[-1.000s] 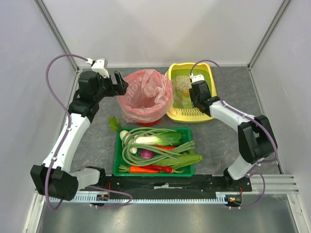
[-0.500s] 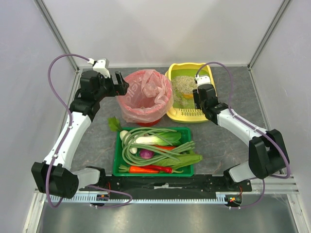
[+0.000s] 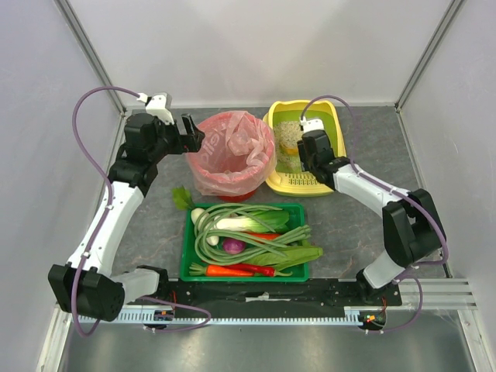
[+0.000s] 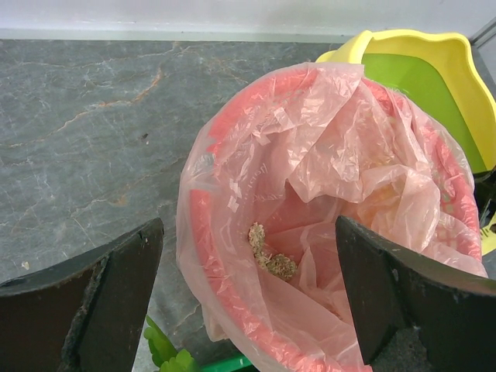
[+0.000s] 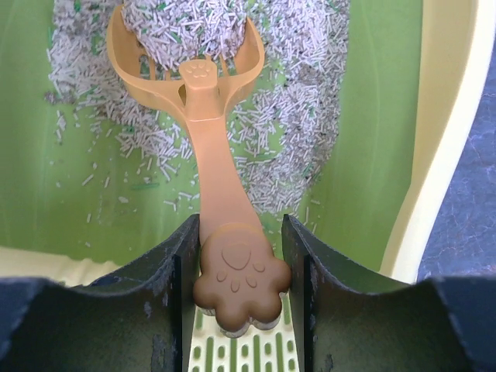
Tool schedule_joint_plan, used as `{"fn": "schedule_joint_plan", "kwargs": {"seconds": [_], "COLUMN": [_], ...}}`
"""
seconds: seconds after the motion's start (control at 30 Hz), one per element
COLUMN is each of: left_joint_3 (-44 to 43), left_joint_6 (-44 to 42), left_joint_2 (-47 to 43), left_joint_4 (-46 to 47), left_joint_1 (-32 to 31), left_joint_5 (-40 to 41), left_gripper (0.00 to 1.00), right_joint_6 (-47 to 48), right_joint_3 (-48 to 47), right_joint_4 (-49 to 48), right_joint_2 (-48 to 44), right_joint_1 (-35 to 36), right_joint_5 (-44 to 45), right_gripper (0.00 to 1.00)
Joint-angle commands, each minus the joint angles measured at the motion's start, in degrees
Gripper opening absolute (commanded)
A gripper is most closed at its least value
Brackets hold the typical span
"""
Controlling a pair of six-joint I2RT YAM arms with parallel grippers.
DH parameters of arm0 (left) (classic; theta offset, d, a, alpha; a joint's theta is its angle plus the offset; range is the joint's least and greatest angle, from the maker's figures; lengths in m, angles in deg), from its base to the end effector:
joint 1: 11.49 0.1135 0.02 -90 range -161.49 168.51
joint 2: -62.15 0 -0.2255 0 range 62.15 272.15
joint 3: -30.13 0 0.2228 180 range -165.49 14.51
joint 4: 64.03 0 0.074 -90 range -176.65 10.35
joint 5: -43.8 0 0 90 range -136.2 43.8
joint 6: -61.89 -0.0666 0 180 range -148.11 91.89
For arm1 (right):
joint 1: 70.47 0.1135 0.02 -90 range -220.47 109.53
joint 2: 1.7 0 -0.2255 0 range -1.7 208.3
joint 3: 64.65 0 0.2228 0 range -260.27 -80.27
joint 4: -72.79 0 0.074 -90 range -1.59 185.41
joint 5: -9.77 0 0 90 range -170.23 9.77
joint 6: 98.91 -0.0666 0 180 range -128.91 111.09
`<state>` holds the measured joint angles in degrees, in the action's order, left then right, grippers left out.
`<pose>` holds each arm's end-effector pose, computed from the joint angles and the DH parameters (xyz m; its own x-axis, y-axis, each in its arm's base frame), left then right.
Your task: Clean the litter box
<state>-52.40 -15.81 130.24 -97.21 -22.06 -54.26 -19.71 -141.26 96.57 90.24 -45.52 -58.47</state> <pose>0.2776 -0.0613 0.3333 -0.3751 -0.1446 -0.9157 0.2377 0.9397 -0.2457 0.3259 0.1244 0.1943 -0.5864 -0.0809 -0.8060 -0.0215 0.9962 -0.0843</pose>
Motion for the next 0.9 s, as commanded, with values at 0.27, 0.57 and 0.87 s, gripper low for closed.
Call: {"fn": "schedule_joint_plan", "kwargs": {"seconds": [0.27, 0.57, 0.87], "left_joint_3": [-2.25, -2.61, -2.61], "left_joint_6": [0.1, 0.54, 0.98], "left_joint_2": [-0.51, 0.11, 0.2], "left_joint_4": [1.3, 1.21, 1.39], "left_joint_1": [0.37, 0.37, 0.46], "left_joint_5": [-1.0, -1.35, -1.7], "left_gripper": [0.98, 0.98, 0.97], "right_joint_6": [3.02, 5.81, 4.49], "right_joint_3": [0.69, -0.53, -2.02], "right_joint_4": [-2.1, -1.66, 0.79], "right_joint_2": [-0.01, -0.01, 2.01], "right_joint_1": [3.11, 3.27, 0.64], "right_joint_5": [7.59, 4.94, 7.48], "right_gripper": [0.0, 0.0, 0.0]}}
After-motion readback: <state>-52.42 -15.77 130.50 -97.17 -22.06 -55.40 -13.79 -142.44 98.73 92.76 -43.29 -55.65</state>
